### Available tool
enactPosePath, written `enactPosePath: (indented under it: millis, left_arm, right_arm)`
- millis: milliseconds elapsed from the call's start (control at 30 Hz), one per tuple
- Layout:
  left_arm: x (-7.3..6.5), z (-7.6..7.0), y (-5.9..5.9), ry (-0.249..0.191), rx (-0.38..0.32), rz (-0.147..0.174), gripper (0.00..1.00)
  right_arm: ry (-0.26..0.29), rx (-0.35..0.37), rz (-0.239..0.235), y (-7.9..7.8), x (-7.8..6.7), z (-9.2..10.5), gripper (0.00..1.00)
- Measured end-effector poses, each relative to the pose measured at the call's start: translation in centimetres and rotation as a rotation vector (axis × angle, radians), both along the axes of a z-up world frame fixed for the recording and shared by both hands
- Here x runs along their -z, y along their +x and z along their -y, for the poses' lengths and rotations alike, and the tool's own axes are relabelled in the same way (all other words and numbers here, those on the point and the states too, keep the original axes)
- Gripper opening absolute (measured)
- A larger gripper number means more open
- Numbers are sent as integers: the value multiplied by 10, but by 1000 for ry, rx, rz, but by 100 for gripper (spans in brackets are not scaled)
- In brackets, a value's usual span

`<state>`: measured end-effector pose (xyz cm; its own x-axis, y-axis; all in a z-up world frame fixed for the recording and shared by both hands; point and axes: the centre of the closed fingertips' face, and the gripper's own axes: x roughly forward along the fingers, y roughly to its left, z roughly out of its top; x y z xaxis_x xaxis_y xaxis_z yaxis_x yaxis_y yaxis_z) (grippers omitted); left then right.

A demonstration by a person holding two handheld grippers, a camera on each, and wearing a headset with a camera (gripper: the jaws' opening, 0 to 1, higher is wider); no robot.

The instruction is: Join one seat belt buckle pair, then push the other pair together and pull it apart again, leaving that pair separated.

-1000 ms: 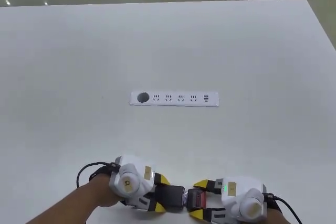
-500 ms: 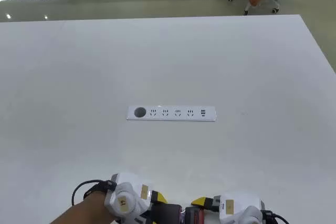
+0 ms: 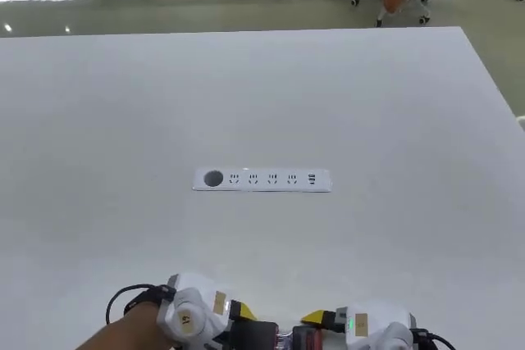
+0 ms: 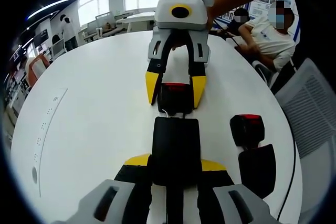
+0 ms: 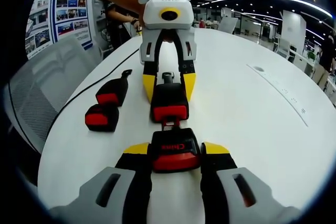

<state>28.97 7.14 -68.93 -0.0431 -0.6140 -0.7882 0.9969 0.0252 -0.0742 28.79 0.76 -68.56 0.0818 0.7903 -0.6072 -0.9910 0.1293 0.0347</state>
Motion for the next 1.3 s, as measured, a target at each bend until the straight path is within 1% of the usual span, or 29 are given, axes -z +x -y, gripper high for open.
enactPosePath:
  millis: [33, 233, 400, 600, 867, 933, 967, 1033, 1300]
  left_arm:
    - [-3, 1, -1, 0, 0, 0, 33]
    - [1, -1, 0, 2, -2, 3, 33]
    - [0, 0, 0, 9, 1, 4, 33]
    - [1, -2, 0, 13, -3, 4, 33]
    - [3, -3, 1, 18, -5, 6, 33]
    - [3, -3, 1, 19, -6, 6, 33]
    - [3, -3, 1, 20, -5, 6, 33]
    - [2, -2, 0, 20, -4, 6, 33]
    - [1, -1, 0, 20, -2, 4, 33]
  right_arm:
    - [-1, 0, 0, 0, 0, 0, 33]
    - [-3, 1, -1, 0, 2, 5, 34]
    - [-15, 3, -2, -1, 2, 20, 34]
    - [-25, 10, -5, -3, -4, 34, 34]
    - [-40, 27, -4, 1, -3, 55, 34]
    - [-40, 27, -4, 1, -3, 57, 34]
    - [-43, 35, -10, 1, -3, 61, 34]
    - [-43, 36, -4, 3, -3, 65, 34]
    - [-48, 43, -5, 0, -2, 81, 34]
